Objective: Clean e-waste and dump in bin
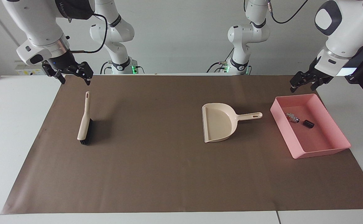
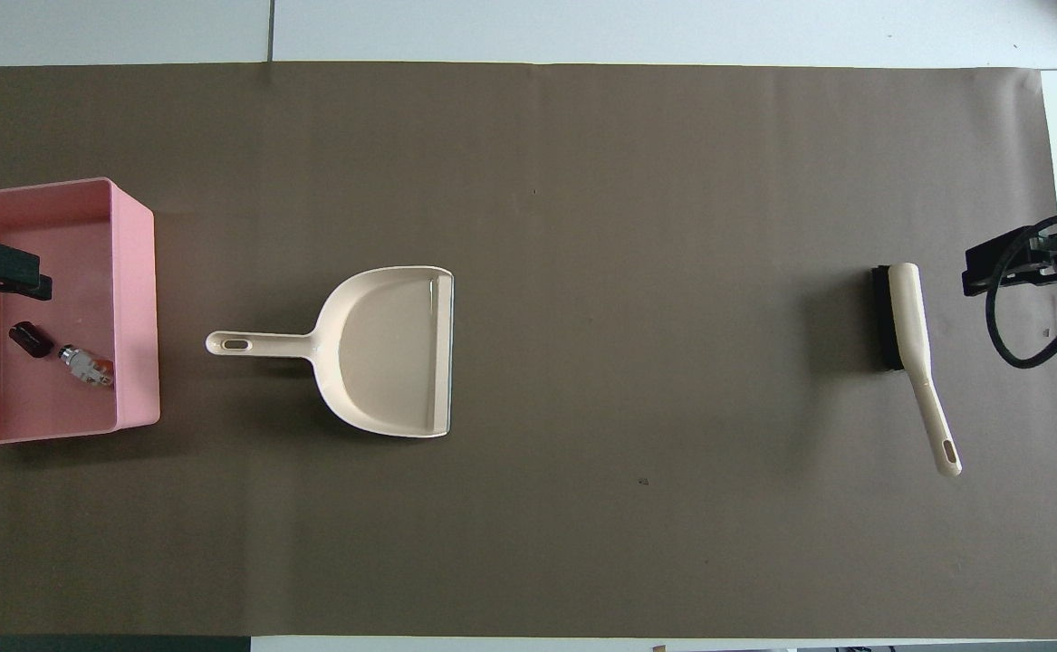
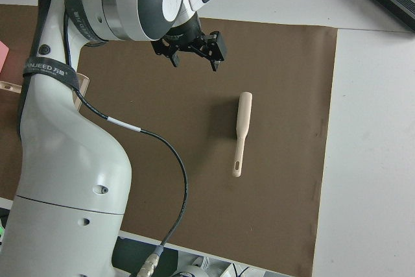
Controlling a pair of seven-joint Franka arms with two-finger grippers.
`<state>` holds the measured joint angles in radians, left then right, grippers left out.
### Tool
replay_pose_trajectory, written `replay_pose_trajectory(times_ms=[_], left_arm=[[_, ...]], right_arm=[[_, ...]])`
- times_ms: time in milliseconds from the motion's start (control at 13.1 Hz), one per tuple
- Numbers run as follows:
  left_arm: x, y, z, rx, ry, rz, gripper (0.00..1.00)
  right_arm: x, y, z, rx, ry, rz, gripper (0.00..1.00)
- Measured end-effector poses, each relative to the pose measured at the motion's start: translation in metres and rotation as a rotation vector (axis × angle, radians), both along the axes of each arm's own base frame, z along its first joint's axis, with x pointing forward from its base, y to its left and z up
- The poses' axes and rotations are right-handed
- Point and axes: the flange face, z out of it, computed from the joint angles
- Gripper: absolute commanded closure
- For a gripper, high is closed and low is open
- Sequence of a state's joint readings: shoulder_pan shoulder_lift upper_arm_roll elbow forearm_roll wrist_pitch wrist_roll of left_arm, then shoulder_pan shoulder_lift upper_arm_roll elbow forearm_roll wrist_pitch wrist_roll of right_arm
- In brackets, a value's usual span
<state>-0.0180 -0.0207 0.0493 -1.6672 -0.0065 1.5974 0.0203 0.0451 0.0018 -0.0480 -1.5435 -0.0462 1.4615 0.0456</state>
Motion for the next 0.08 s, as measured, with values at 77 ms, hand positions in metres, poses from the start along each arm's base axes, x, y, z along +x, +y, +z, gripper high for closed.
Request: replay_pose_trajectory(times_ms=[77], left_arm=[[0.0,-0.0011,0.0,0.0,0.0,-0.003,0.02]], right_arm=[[0.0,0.0,0.0,0.0,0.0,0.0,0.0]])
